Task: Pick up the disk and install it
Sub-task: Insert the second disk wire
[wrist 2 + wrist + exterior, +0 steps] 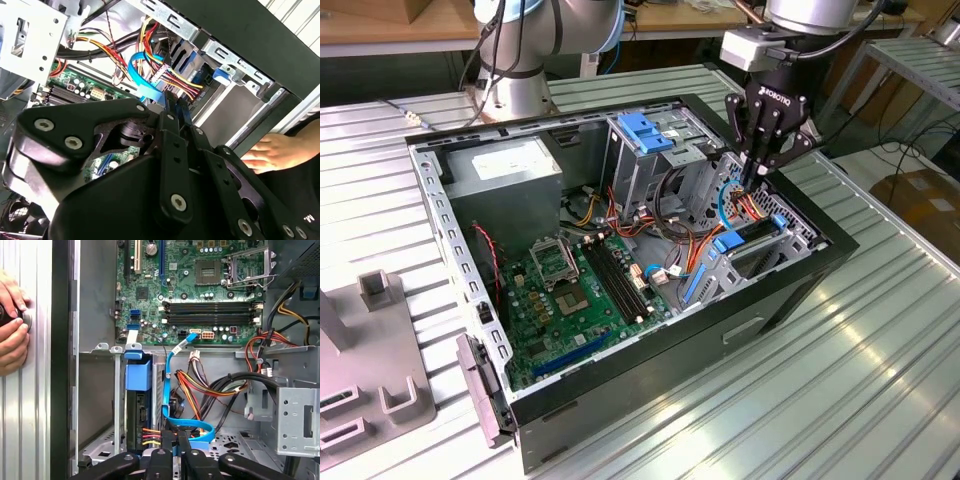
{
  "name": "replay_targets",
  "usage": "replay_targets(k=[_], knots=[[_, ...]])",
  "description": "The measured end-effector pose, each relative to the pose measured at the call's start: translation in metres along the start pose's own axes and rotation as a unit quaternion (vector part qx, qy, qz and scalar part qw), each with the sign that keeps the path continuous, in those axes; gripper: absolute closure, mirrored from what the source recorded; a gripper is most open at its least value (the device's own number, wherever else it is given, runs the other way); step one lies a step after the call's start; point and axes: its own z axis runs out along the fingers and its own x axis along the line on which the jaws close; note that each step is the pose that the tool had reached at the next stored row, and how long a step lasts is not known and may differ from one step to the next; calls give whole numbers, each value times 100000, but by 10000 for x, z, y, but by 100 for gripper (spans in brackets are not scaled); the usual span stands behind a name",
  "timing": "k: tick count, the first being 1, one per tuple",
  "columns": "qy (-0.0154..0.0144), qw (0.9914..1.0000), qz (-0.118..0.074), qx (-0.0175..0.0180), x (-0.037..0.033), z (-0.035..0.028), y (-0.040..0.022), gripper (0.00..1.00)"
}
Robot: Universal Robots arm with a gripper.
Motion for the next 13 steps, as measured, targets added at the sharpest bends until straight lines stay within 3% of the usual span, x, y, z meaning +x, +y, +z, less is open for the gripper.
replay_targets(k=[5, 7, 10, 11, 12, 13], knots=[[74, 100000, 9, 31, 29, 21, 1, 84], [-202, 99999, 87, 454, 107, 46, 9, 84], [-1138, 99988, 171, 1019, 157, 64, 40, 84], [-1468, 99979, 242, 1422, 158, 70, 79, 84], [-1581, 99965, 351, 2085, 164, 79, 141, 84], [-1615, 99957, 405, 2423, 166, 82, 174, 84]])
